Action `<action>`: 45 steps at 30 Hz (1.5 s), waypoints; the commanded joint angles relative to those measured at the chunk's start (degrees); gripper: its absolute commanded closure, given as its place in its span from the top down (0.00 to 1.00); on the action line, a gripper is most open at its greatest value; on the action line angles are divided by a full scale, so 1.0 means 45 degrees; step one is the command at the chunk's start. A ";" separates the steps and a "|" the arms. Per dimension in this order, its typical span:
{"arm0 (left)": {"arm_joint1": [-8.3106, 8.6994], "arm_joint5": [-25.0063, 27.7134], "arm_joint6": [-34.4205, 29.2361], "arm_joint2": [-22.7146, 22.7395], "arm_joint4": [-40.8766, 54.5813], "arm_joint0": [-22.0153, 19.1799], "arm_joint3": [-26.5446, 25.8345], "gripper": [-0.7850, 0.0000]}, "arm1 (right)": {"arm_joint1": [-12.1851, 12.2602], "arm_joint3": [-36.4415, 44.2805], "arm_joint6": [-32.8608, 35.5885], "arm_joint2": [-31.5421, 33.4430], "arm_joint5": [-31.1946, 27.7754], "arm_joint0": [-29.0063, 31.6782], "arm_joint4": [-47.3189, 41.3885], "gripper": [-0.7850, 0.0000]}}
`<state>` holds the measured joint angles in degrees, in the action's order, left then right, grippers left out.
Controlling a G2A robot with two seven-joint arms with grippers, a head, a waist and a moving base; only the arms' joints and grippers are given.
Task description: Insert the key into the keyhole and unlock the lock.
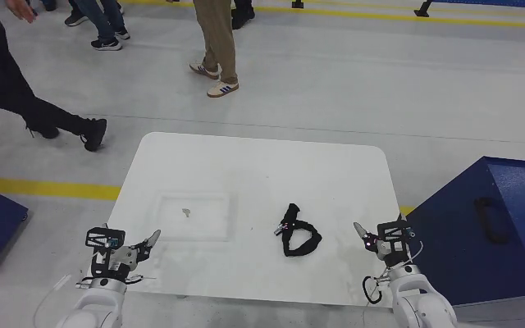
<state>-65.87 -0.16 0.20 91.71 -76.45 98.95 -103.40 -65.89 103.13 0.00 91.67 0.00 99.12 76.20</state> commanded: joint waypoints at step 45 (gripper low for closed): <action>0.0610 1.2924 -0.9523 -0.4652 0.0503 -1.2088 0.5788 1.00 | 0.0000 0.0000 0.0000 0.0000 0.0000 0.0000 0.0000 1.00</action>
<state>-63.26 58.06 -40.24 71.57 -74.70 46.02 -78.96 -65.89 103.13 0.00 91.67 0.00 99.12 76.20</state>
